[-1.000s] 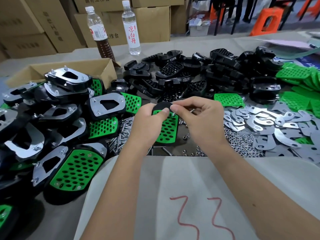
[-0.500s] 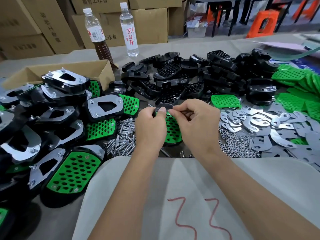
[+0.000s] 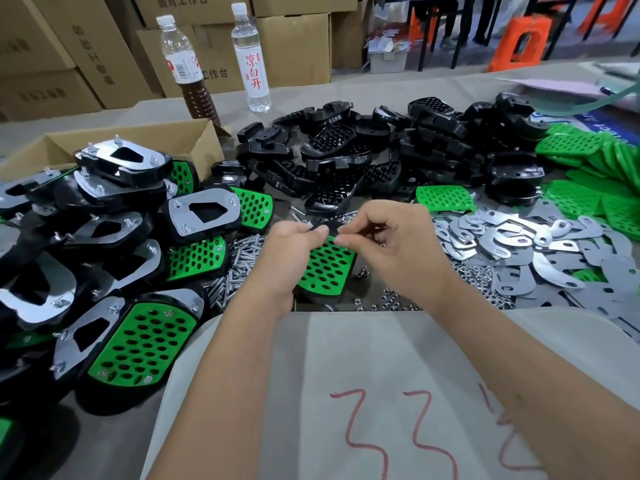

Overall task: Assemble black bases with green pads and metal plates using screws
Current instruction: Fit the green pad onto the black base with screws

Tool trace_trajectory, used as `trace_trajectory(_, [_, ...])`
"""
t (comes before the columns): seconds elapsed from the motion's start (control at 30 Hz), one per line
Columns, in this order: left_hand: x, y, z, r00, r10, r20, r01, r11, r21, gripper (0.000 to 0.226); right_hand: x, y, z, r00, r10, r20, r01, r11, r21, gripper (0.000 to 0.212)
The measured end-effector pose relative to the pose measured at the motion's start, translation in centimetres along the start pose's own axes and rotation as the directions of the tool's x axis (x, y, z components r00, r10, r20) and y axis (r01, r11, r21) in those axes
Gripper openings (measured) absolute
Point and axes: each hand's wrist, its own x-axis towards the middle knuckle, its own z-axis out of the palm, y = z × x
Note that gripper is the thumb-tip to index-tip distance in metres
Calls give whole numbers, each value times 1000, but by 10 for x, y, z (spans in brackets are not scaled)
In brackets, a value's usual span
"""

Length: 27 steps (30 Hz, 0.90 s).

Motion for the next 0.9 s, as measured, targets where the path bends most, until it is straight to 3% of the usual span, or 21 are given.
trace_trajectory(0.07, [1, -1, 3, 1000, -12, -20, 11, 999, -33, 20, -1, 1, 1, 1000, 2, -4, -2, 1000, -13, 12])
trace_trajectory(0.13, [2, -1, 11, 997, -13, -81, 7, 997, -72, 19, -3, -1, 8, 992, 75, -106, -78, 997, -25, 12])
trace_trajectory(0.2, [2, -1, 18, 991, 66, -116, -65, 998, 7, 28, -4, -4, 15, 968, 167, -185, -171, 985, -9, 10])
trace_trajectory(0.33, [5, 0, 16, 981, 140, -136, -136, 990, 40, 30, -3, -6, 12, 954, 271, -129, -250, 955, 158, 7])
trace_trajectory(0.4, [5, 3, 12, 972, 186, -146, -178, 982, 65, 31, 2, -10, 11, 915, 392, -92, -338, 873, 352, 7])
trace_trajectory(0.47, [3, 5, 9, 956, 241, -166, -234, 970, 59, 31, 8, -12, 14, 826, 561, -54, -465, 733, 497, 20])
trace_trajectory(0.5, [2, 7, 6, 949, 262, -177, -259, 965, 37, 31, 12, -13, 14, 781, 625, 12, -534, 656, 533, 29])
trace_trajectory(0.57, [0, 10, 1, 939, 299, -172, -302, 953, 10, 27, 19, -16, 17, 742, 645, 184, -625, 565, 539, 23])
trace_trajectory(0.67, [0, 14, -4, 939, 277, -205, -287, 958, -19, 27, 28, -23, 22, 777, 606, 170, -609, 653, 451, 22])
trace_trajectory(0.77, [6, 11, -16, 922, 169, -347, -201, 978, -60, 29, 27, -25, 22, 840, 541, 47, -542, 828, 146, 40])
trace_trajectory(0.83, [10, 9, -27, 895, 115, -431, -161, 984, -72, 25, 23, -27, 19, 888, 413, 203, -391, 910, -139, 35])
trace_trajectory(0.9, [13, 6, -36, 876, 84, -475, -157, 981, -115, 21, 16, -32, 21, 799, 342, 495, -183, 922, -341, 28])
